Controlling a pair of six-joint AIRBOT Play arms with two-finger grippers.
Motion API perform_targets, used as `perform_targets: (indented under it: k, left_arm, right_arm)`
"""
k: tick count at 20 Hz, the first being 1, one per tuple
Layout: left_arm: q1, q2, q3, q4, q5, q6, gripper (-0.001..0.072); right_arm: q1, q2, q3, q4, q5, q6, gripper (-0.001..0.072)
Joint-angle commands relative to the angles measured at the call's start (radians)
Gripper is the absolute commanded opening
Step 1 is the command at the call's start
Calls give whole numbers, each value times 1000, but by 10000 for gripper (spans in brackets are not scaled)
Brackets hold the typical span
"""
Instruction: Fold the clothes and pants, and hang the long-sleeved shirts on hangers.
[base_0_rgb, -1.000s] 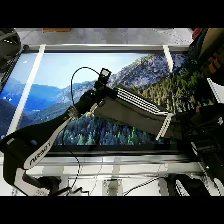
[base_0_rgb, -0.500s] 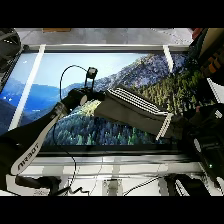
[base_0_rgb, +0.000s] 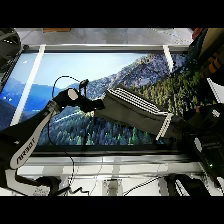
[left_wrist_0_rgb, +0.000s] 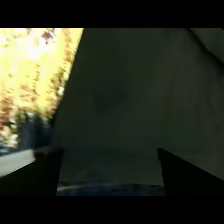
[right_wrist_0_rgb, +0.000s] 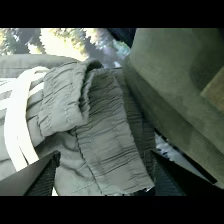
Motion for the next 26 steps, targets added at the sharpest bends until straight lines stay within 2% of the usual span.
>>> perform_targets:
  k: [1, 4, 6, 7, 8, 10, 12, 15, 16, 17, 18, 19, 20, 21, 22, 23, 26]
  left_arm:
    - [-10, -58, -2, -190, -6, 23, 709]
    - [-43, -125, -1, -288, 62, 27, 709]
    - [-73, -147, 0, -298, 116, 76, 707]
    - [-90, -154, 0, -298, 137, 80, 692]
    - [-106, -160, 0, -297, 156, 82, 636]
    - [-137, -173, 0, -297, 194, 91, 399]
    - [-153, -178, 0, -297, 223, 106, 15]
    - [-132, -168, 31, -266, 224, 166, 2]
    - [-114, -152, 45, -219, 224, 165, 2]
    - [-88, -123, 56, -154, 225, 165, 2]
    - [-59, -88, 58, -94, 227, 164, 1]
    - [-22, -44, 58, -30, 219, 163, 1]
    - [17, 2, 58, 34, 202, 154, 1]
    - [51, 44, 58, 95, 183, 154, 1]
    - [82, 88, 58, 181, 156, 154, 1]
    - [106, 127, 58, 267, 123, 154, 1]
    - [165, 220, 57, 443, -31, 154, 2]
  right_arm:
    - [-1, 1, 1, 32, -10, -6, 617]
    - [0, 1, 2, 71, -46, -6, 617]
    - [1, 1, 9, 94, -53, -6, 616]
    - [1, 1, 16, 103, -55, -9, 617]
    - [1, 1, 23, 110, -56, -14, 616]
    - [2, 1, 39, 112, -56, -14, 617]
    - [2, 1, 50, 114, -54, -14, 616]
    - [2, 1, 66, 117, -48, -14, 614]
    - [2, 1, 72, 114, -47, -24, 566]
    - [2, 1, 78, 108, -48, -51, 411]
    - [2, 1, 80, 100, -48, -76, 285]
    - [2, 0, 80, 95, -48, -95, 207]
    - [2, 0, 80, 101, -45, -115, 83]
    - [2, 0, 80, 125, -42, -118, 38]
    - [2, 0, 80, 164, -41, -124, 16]
    - [2, 0, 80, 230, -47, -182, 15]
    - [2, -2, 79, 516, -31, -474, 15]
